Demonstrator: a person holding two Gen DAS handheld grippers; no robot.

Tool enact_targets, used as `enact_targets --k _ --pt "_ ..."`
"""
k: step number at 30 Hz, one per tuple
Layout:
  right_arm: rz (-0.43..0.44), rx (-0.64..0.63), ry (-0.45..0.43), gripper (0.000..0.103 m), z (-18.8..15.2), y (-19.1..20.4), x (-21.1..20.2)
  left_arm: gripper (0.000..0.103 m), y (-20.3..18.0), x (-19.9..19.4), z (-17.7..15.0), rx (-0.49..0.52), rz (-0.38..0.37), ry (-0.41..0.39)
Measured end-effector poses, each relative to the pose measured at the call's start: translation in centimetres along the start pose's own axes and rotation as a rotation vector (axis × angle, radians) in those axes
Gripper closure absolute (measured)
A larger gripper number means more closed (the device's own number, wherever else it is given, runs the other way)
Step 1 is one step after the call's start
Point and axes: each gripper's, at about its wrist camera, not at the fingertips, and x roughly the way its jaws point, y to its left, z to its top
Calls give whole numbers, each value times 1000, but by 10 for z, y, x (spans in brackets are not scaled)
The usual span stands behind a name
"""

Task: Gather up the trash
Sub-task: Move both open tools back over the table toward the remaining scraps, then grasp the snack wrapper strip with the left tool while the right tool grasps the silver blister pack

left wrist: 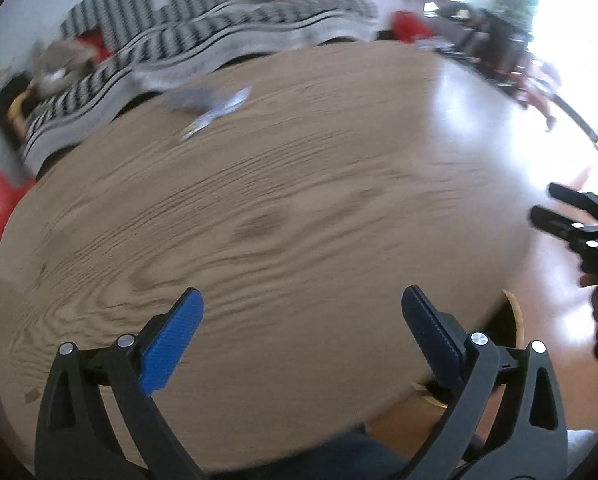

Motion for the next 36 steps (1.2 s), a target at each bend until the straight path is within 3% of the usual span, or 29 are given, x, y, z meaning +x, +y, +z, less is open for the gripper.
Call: enact_targets --k 3,8,11,20,25,27,28,29,32,36 --pt "-7 -53 43 7 19 22 30 7 40 26 7 -65 7 38" --pt "-38 -118 92 7 46 35 64 7 74 65 29 -112 -18 83" --pt "-59 -148 113 7 64 36 84 6 90 88 53 -86 7 66" --pt "-69 -149 112 7 102 26 125 6 115 141 134 11 -53 -14" --pt "-62 -153 124 7 119 28 151 7 108 156 157 79 -95 -43" --pt "-56 -153 117 7 126 29 155 30 106 155 165 95 -106 -63" --pt "-52 -149 112 7 130 29 156 75 107 154 169 97 -108 -79" --pt "-48 -146 108 7 131 28 156 90 109 154 171 86 -107 -82" --pt "-39 -140 108 7 136 27 161 91 113 155 169 35 -138 -105" --pt "-31 -151 111 7 145 33 171 92 107 150 160 64 -102 -117"
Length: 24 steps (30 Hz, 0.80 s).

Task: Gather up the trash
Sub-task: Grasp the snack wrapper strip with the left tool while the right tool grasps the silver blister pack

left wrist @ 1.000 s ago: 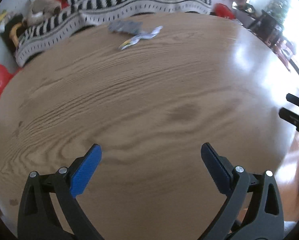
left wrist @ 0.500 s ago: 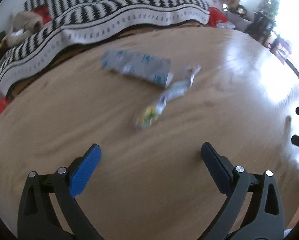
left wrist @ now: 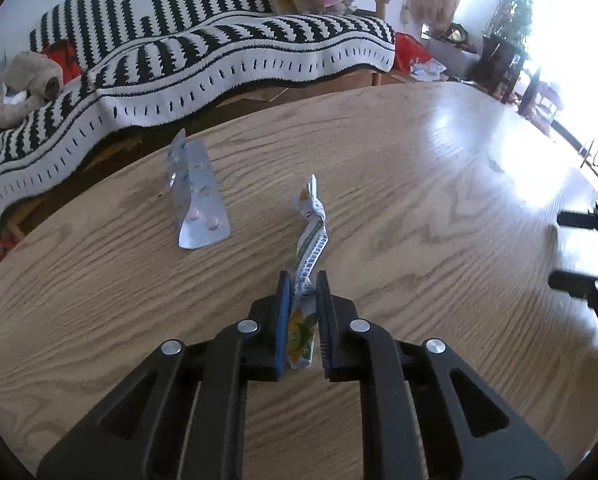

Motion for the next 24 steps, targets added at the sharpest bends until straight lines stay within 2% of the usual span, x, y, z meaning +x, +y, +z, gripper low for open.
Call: enact_targets --k 7,10,15,20,24 --pt "38 -26 -23 7 41 28 19 92 13 -22 -27 -63 -46 12" --pt "81 -26 -44 7 76 54 28 92 16 -31 -38 -79 -37 19" --pt "172 -67 -49 7 131 111 46 92 27 -41 -53 -167 -50 7" --pt "194 -71 -23 7 157 153 72 92 29 -46 -61 -172 -43 7" --pt "213 -53 -14 8 168 171 86 92 29 -51 -68 -184 -30 -1"
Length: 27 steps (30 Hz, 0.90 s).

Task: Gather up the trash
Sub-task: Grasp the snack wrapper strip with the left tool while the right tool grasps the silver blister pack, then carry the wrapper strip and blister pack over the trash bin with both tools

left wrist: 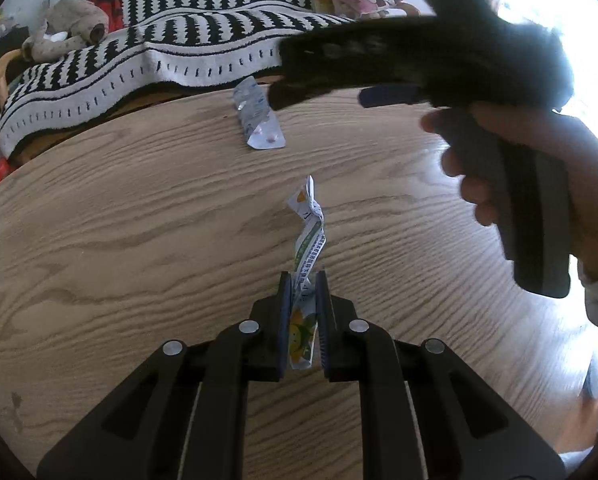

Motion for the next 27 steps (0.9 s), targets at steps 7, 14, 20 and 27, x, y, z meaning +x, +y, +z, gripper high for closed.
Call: enact_targets --k 7,14,20,27 --pt "-13 9 68 65 11 14 40 92 3 -8 -12 -60 7 -34" --pt "9 5 41 75 -3 3 9 92 0 -15 -16 -94 16 -12" --pt "-46 24 -7 75 -35 -31 -67 92 -40 -44 -22 -62 9 -28" --pt "-88 60 -78 75 -103 -73 -188 92 -118 -90 -34 13 -26 -59"
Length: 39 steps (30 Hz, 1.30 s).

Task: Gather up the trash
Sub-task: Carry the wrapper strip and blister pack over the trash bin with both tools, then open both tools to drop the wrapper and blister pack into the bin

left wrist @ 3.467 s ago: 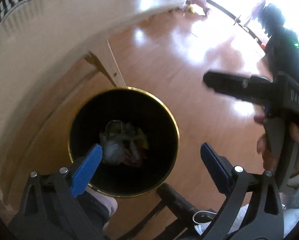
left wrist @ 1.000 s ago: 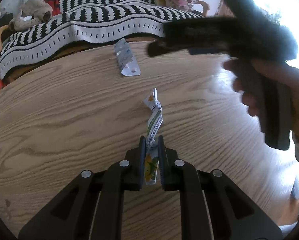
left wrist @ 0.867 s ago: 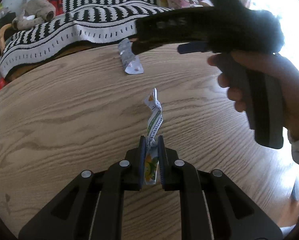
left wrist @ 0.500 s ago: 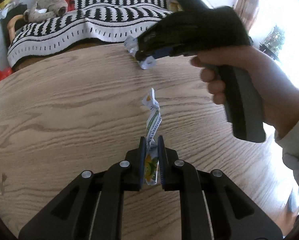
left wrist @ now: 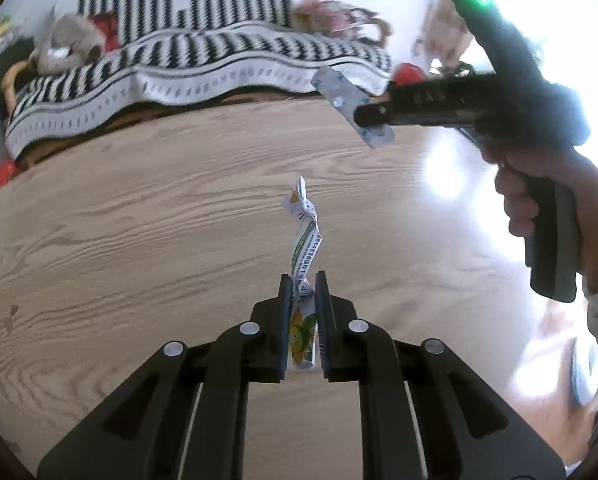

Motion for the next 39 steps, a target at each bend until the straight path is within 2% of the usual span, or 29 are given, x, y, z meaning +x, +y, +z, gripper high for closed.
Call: enact_targets --k 9,13,16,18,21,26,34,39 --pt "-46 31 -134 75 -88 -62 -172 92 -120 -53 -31 125 -121 -47" --pt "-46 76 -142 75 -146 -76 -215 92 -160 -60 -59 170 -159 -26" --pt "-6 127 -113 75 -214 -83 -227 92 -183 -52 -88 176 -203 28" --pt "20 146 -100 75 -248 -84 -231 92 -202 -44 -113 207 -222 66" --pt "-5 182 -61 75 -301 -88 -229 92 -219 -30 -137 227 -240 111" --pt "-6 350 65 75 -367 -123 -186 92 -242 12 -164 259 -240 219" --pt "-23 410 207 75 -405 -151 -129 92 -255 65 -173 273 -246 325" --pt "-4 476 258 75 -417 -161 -99 92 -253 100 -175 234 -271 394"
